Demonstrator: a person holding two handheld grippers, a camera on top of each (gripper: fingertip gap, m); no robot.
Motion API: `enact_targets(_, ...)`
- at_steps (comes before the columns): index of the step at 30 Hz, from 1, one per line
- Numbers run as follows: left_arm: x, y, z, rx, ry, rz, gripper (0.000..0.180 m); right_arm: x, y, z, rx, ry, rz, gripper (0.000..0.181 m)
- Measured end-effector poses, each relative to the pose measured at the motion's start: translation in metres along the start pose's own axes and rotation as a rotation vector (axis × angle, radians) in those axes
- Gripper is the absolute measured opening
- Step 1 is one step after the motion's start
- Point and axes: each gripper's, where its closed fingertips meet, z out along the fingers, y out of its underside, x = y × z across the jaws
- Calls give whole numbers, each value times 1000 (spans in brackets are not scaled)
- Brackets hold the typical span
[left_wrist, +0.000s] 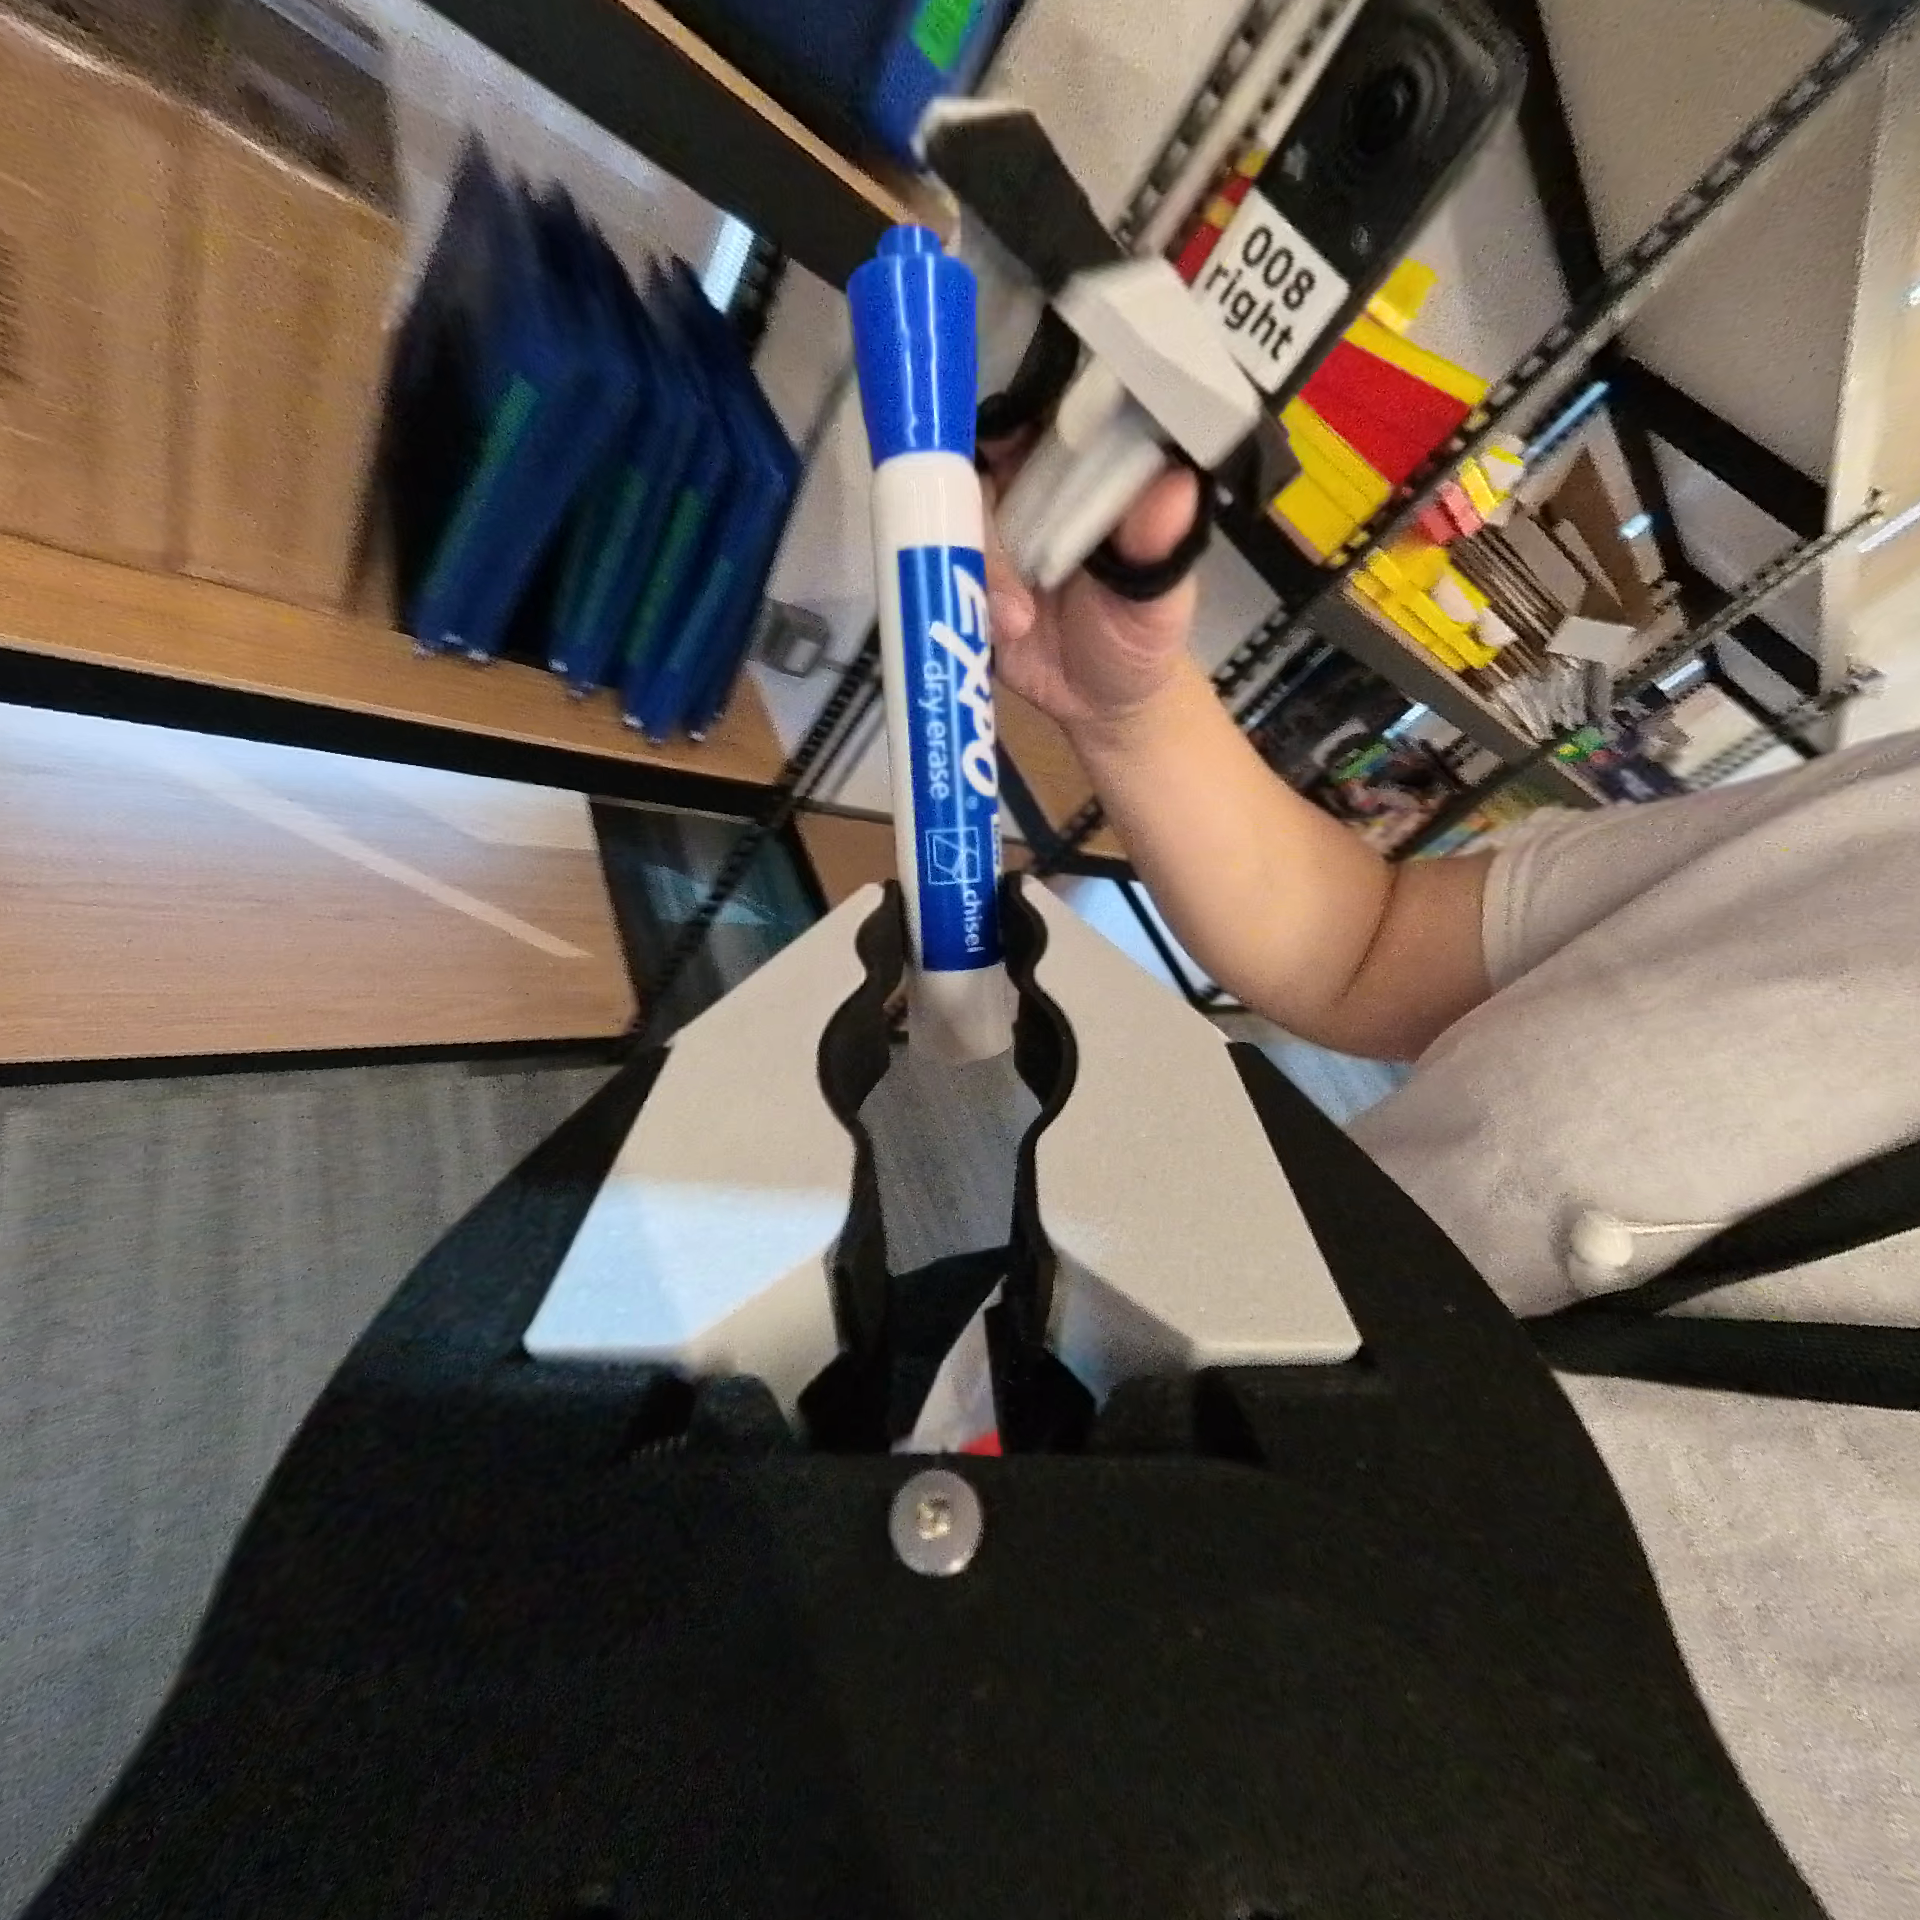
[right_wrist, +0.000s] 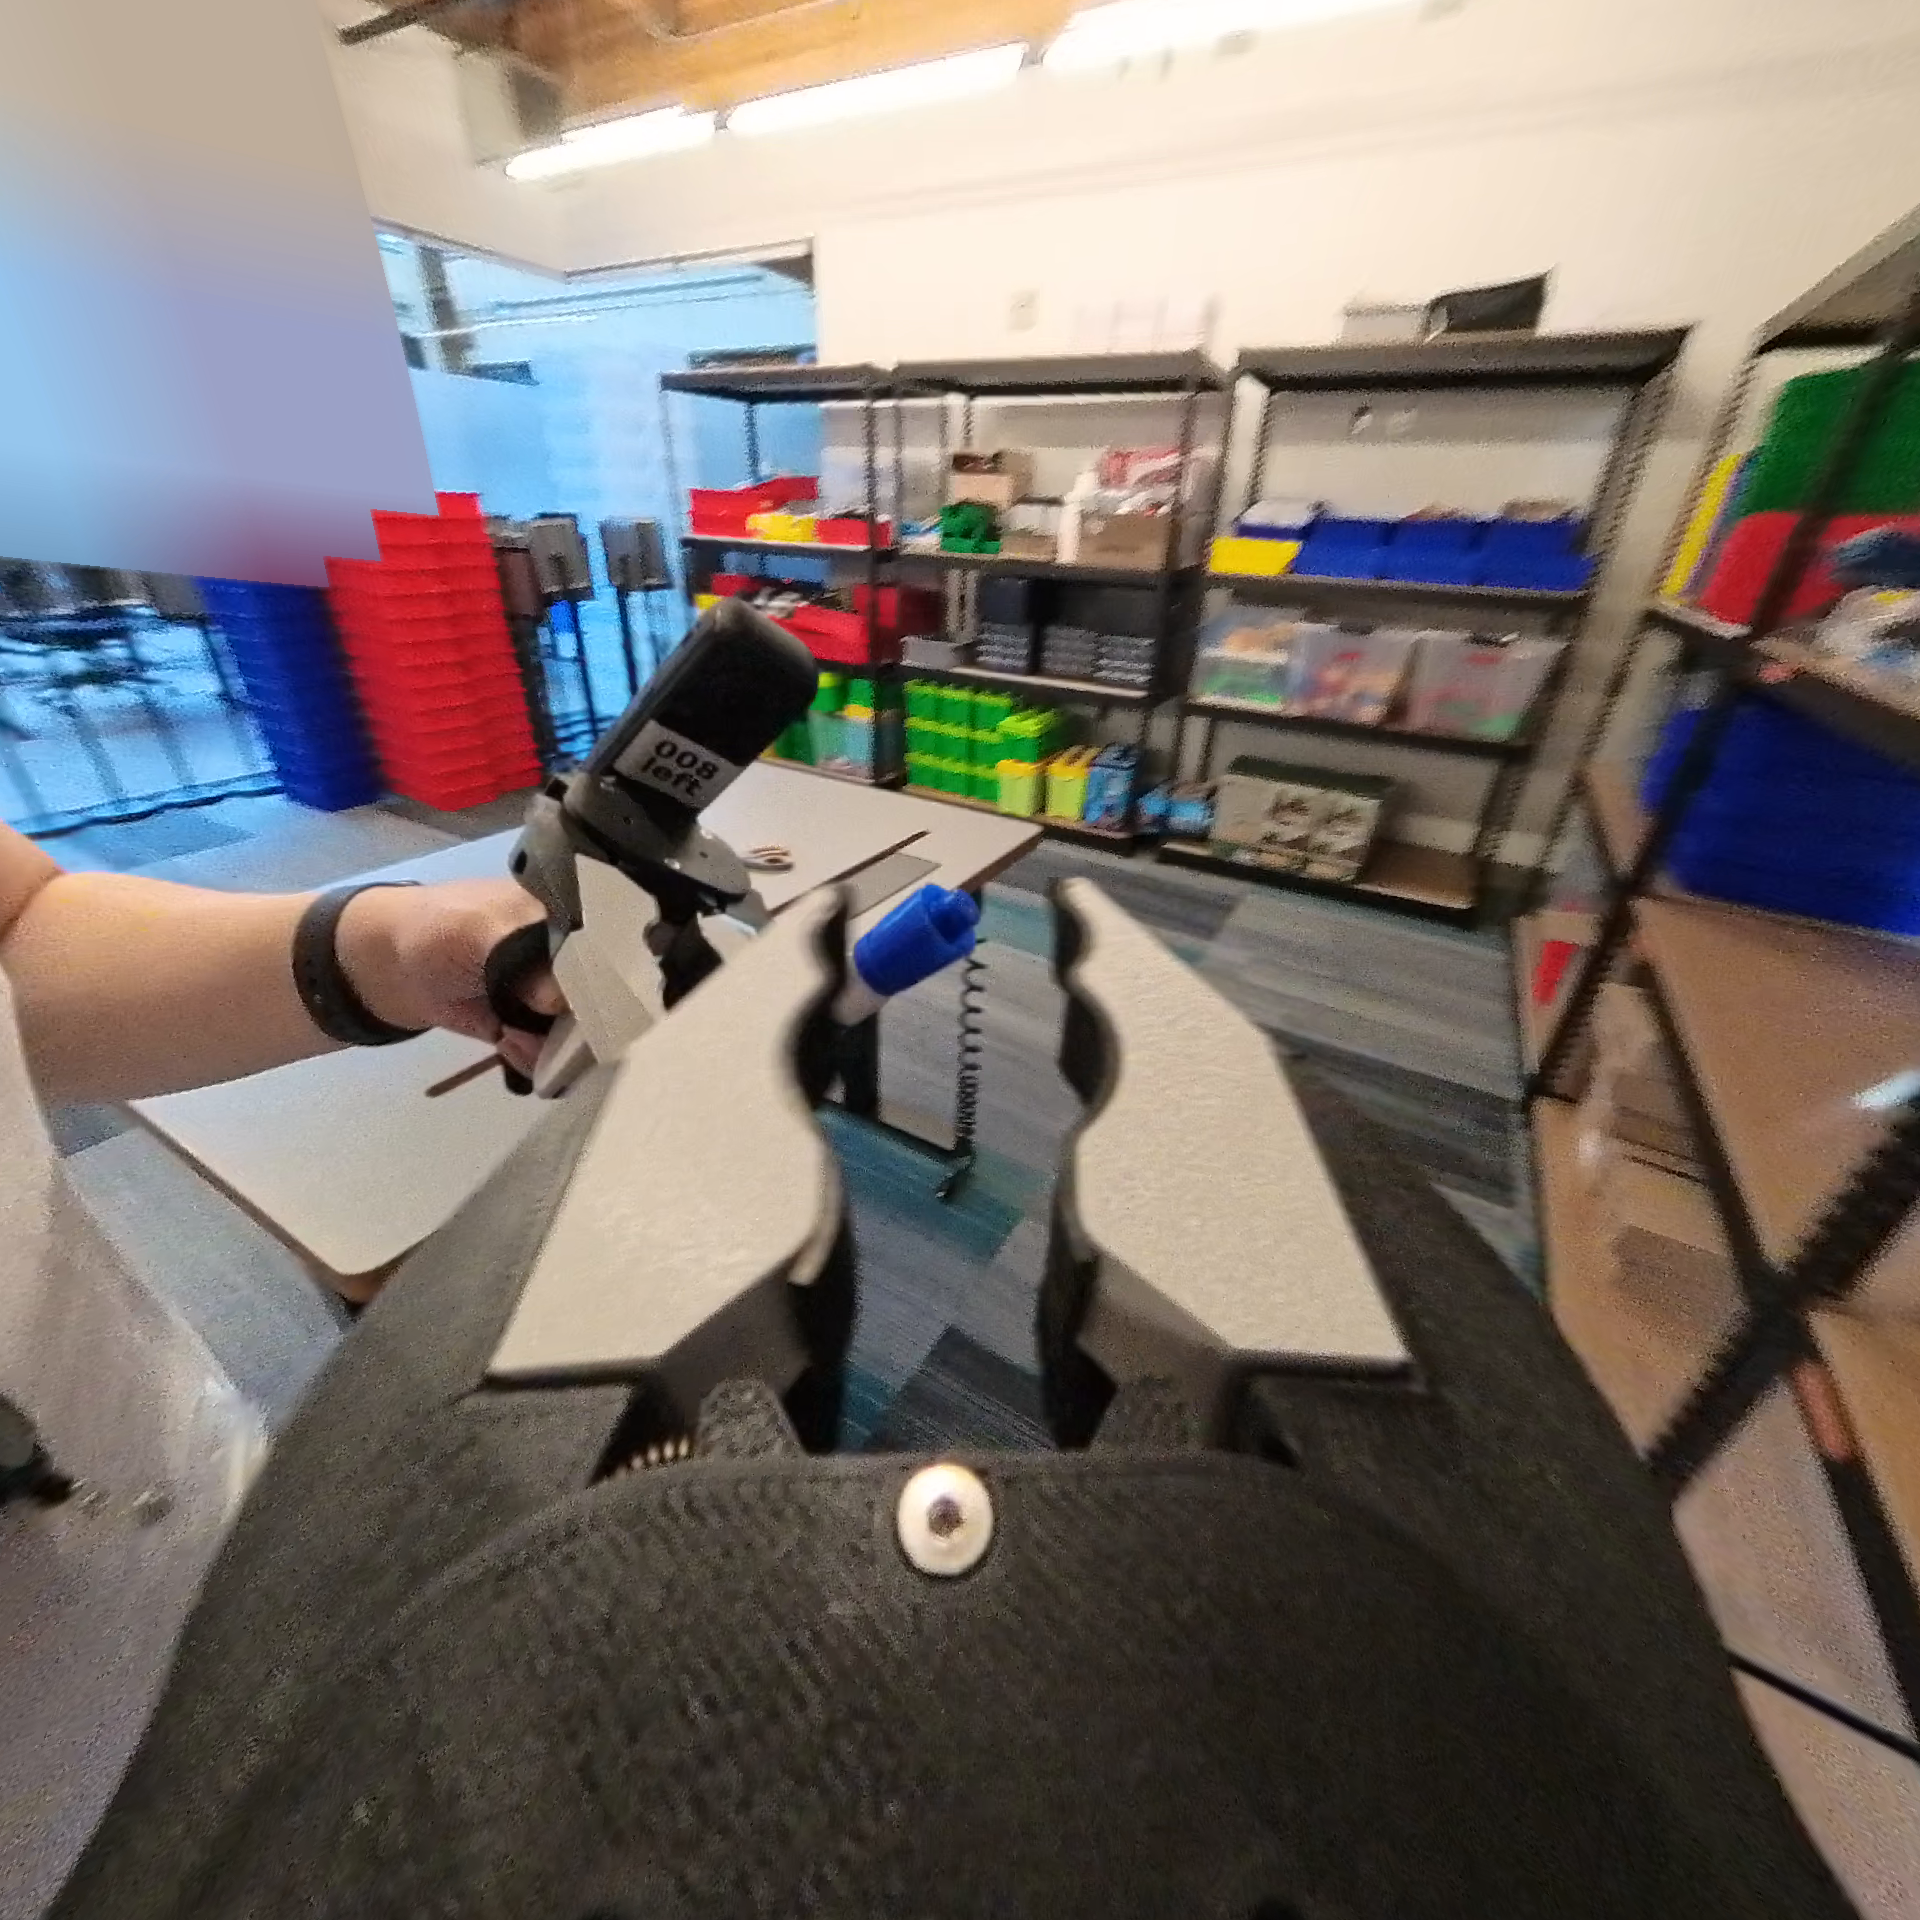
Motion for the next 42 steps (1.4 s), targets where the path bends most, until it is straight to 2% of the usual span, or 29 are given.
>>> enact_targets(1,-19,-10,-14,7,-26,14,17,15,2,26,-11,-26,19,11)
enact_targets(2,-38,-20,-25,16,-49,29,17,35,2,48,-12,-22,32,0)
enact_targets(4,-76,-40,-42,40,-96,52,17,75,-1,87,10,-7,101,0)
enact_targets(7,-127,-74,-57,76,-142,74,16,125,-12,137,88,-119,383,0)
enact_targets(8,-144,-85,-60,79,-160,86,16,138,-8,155,74,-174,453,0)
enact_targets(9,-162,-97,-63,88,-175,94,17,144,4,173,-6,-264,497,0)
enact_targets(10,-180,-111,-66,100,-191,98,17,153,19,190,-105,-326,513,0)
enact_targets(11,-199,-122,-68,100,-208,106,17,167,23,203,-121,-360,506,0)
enact_targets(13,-237,-152,-73,131,-260,134,17,202,7,224,-23,-424,470,0)
enact_targets(15,-265,-186,-81,206,-267,108,17,246,10,254,-26,-390,469,0)
enact_targets(17,-295,-208,-90,241,-293,103,17,271,12,278,-46,-484,500,0)
enact_targets(21,-350,-248,-119,354,-308,63,17,341,-15,323,167,-456,382,0)
enact_targets(22,-361,-260,-131,403,-308,61,17,355,-9,341,151,-441,395,9)
enact_targets(23,-372,-271,-142,446,-303,64,17,363,3,361,106,-444,435,33)
enact_targets(24,-386,-281,-154,479,-309,70,17,364,19,382,48,-480,488,45)
enact_targets(26,-416,-296,-177,501,-314,94,17,356,47,419,-31,-609,584,44)
enact_targets(28,-457,-304,-202,467,-348,92,17,359,69,461,-39,-652,650,39)
enact_targets(29,-479,-307,-217,454,-360,87,17,363,72,481,-4,-685,684,16)
enact_targets(32,-535,-322,-265,436,-316,56,17,385,89,551,10,-735,723,16)
enact_targets(34,-576,-343,-307,462,-319,-2,20,414,97,604,-3,-665,705,16)
enact_targets(36,-611,-366,-353,475,-315,-20,39,454,87,647,43,-600,732,15)
enact_targets(37,-632,-374,-375,468,-342,-17,41,481,84,666,56,-532,716,15)
enact_targets(42,-717,-403,-449,416,-378,-32,37,663,52,698,0,21,486,15)
